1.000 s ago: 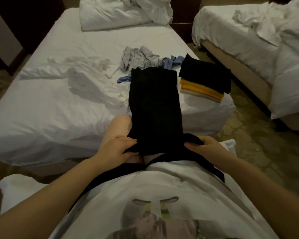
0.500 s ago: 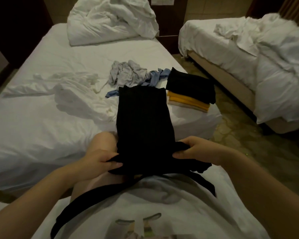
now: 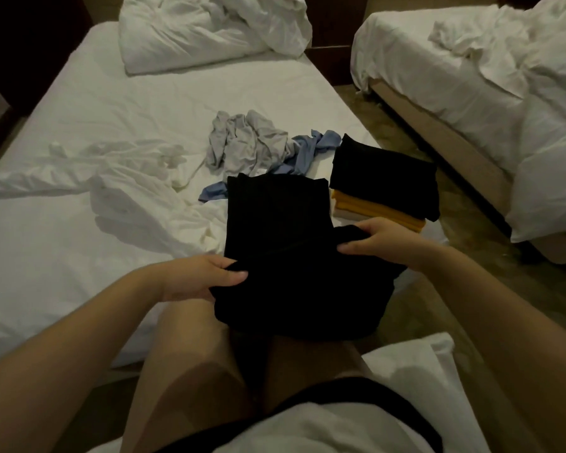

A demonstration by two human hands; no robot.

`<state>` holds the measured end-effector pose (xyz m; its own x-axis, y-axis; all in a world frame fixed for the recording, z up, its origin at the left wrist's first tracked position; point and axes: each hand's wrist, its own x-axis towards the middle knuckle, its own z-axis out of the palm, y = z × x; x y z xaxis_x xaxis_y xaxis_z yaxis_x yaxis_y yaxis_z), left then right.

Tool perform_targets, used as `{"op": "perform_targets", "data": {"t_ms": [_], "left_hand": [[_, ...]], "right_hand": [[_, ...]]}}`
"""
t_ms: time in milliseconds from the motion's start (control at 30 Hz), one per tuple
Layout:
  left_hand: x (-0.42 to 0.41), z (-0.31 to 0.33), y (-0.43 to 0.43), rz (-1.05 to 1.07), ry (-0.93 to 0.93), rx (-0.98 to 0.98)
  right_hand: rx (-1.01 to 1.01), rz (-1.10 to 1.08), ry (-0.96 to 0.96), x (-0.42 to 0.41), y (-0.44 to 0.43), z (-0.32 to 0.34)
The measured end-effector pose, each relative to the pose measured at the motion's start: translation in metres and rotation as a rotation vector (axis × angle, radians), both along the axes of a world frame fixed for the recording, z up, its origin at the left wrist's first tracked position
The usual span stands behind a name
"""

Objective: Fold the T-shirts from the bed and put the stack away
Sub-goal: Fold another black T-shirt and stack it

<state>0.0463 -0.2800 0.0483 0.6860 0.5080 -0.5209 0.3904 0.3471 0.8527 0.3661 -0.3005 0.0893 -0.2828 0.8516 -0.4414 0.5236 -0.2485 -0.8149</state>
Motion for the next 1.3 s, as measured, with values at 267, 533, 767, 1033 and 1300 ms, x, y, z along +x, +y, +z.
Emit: {"op": "perform_targets", "data": {"t_ms": [267, 533, 767, 1033, 1300], "left_hand": [[0.027, -0.001, 0.146, 0.131, -0.16, -0.337], [0.026, -0.117, 0.223, 0.668, -0.313, -0.62], [0.044, -0.141, 0.184, 0.857, -0.366, -0.371], [0.045, -0.128, 0.194, 0.83, -0.483, -0.531], [0.043, -0.14, 0.196, 0.936, -0.466, -0.568]], "right_hand": [[0.069, -0.052, -0.16, 0.007, 0.165, -0.024], [0.041, 0.157, -0.512, -0.028, 0.281, -0.123], [0.078, -0.101, -0.456, -0.023, 0.288, -0.148], [0.075, -0.136, -0.178, -0.024, 0.296, -0.127], [0.328, -0.201, -0.496, -0.027, 0.271, -0.159]]}}
